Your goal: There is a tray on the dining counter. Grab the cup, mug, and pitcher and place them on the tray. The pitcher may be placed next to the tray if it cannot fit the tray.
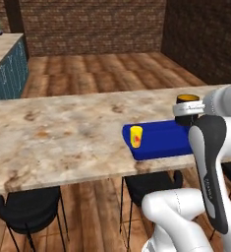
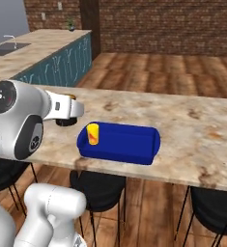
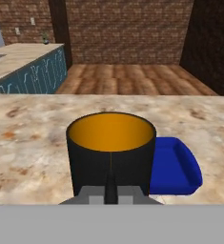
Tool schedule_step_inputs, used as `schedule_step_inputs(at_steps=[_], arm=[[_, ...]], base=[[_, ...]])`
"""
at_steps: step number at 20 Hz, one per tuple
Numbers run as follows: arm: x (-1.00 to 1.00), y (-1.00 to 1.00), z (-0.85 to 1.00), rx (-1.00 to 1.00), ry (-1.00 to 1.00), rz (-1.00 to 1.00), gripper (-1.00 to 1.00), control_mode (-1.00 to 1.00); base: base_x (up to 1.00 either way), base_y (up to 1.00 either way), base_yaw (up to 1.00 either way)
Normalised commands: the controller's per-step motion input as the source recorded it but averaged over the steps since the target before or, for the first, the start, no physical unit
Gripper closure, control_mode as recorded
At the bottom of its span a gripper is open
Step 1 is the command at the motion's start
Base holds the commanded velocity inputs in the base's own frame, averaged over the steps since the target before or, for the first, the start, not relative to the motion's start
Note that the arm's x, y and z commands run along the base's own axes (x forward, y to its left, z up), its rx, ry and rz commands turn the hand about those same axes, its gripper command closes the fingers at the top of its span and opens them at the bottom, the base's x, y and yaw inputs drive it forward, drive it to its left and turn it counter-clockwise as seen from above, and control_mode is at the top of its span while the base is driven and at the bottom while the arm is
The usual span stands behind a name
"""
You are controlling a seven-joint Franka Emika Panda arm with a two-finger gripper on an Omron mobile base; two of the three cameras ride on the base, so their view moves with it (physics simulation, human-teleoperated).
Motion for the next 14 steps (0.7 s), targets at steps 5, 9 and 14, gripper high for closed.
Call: schedule_step_inputs(at_steps=[5,9,14], arm=[[0.0,0.0,0.0,0.0,0.0,0.0,1.0,1.0],[0.0,0.0,0.0,0.0,0.0,0.0,1.0,1.0],[0.0,0.0,0.0,0.0,0.0,0.0,1.0,1.0]], base=[[0.29,-0.33,0.11],[0.44,-0.35,0.1],[0.42,-0.44,0.13]])
